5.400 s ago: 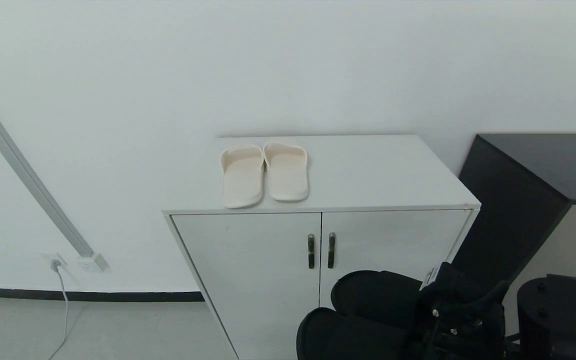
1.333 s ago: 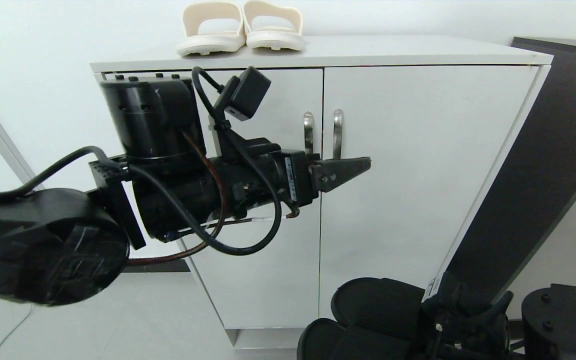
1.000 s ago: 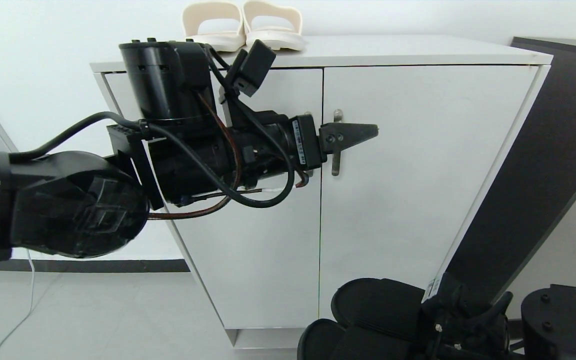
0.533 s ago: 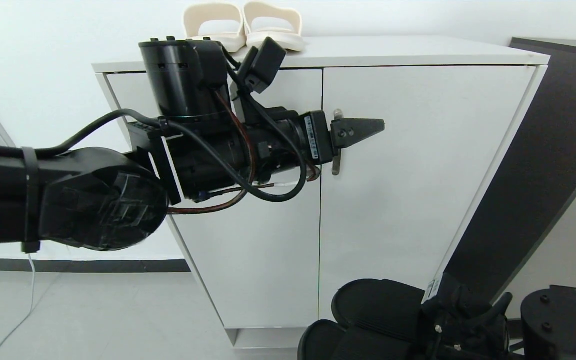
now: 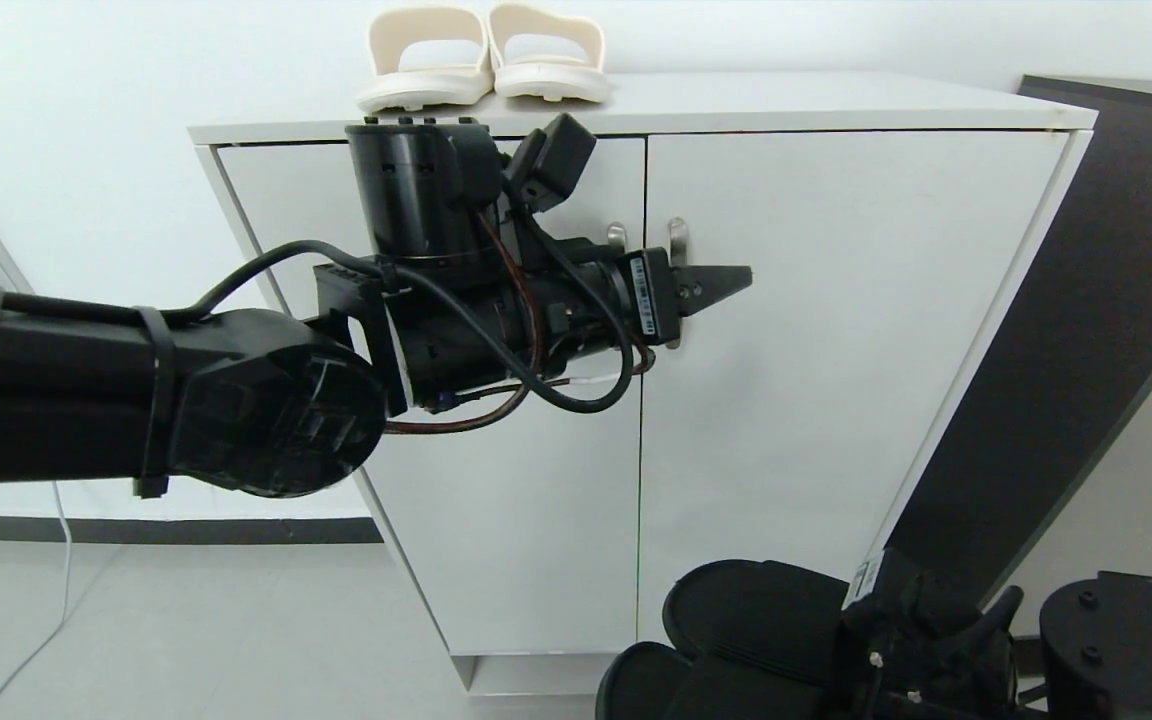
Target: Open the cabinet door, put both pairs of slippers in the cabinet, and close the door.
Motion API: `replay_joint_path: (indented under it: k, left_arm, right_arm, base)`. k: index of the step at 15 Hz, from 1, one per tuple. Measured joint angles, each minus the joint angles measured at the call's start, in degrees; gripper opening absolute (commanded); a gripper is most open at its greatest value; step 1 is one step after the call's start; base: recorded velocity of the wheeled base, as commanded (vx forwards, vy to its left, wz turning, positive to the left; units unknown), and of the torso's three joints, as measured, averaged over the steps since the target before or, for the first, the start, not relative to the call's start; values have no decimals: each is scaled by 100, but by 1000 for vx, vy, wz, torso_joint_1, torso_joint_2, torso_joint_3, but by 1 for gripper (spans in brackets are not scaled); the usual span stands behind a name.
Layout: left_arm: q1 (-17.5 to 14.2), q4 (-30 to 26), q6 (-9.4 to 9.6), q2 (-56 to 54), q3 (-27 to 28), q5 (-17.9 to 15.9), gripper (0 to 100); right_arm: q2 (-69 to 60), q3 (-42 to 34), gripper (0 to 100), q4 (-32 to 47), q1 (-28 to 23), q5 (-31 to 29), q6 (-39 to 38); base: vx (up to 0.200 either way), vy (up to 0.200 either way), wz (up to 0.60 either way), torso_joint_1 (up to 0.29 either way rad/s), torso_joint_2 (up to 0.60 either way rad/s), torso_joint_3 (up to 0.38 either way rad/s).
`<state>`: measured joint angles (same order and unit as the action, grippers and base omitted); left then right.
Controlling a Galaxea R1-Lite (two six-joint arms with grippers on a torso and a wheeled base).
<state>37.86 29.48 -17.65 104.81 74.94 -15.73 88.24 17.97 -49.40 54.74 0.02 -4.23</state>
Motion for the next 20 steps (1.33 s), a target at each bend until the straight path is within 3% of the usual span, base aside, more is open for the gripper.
replay_joint_path:
  k: [3, 6, 9, 14, 17, 20]
  left_arm:
    - [78, -2, 35, -51, -96, 98, 0]
    - [295, 29, 72, -243, -396, 112, 0]
    - [452, 84, 123, -551, -818, 84, 0]
    - [603, 372, 121, -1290, -1727, 101, 0]
    - [549, 361, 107, -1659, -2018, 95, 0]
    - [204, 364, 50, -1590, -1882, 90, 0]
  right_arm:
    - [0, -55, 0, 2, 2, 35, -4]
    - [-45, -168, 0, -4, 11, 523, 0]
    - [-227, -301, 0, 11, 9, 952, 5]
    - [-371, -351, 0, 18, 6, 1005, 11]
    - [-390, -356, 0, 18, 66, 1007, 87]
    - [-395, -362, 0, 16, 107, 1009, 163]
  base:
    - [0, 0, 0, 0, 0, 0]
    - [0, 0, 0, 0, 0, 0]
    - [0, 0, 0, 0, 0, 0]
    - [0, 0, 0, 0, 0, 0]
    - [0, 0, 0, 0, 0, 0]
    - [0, 0, 0, 0, 0, 0]
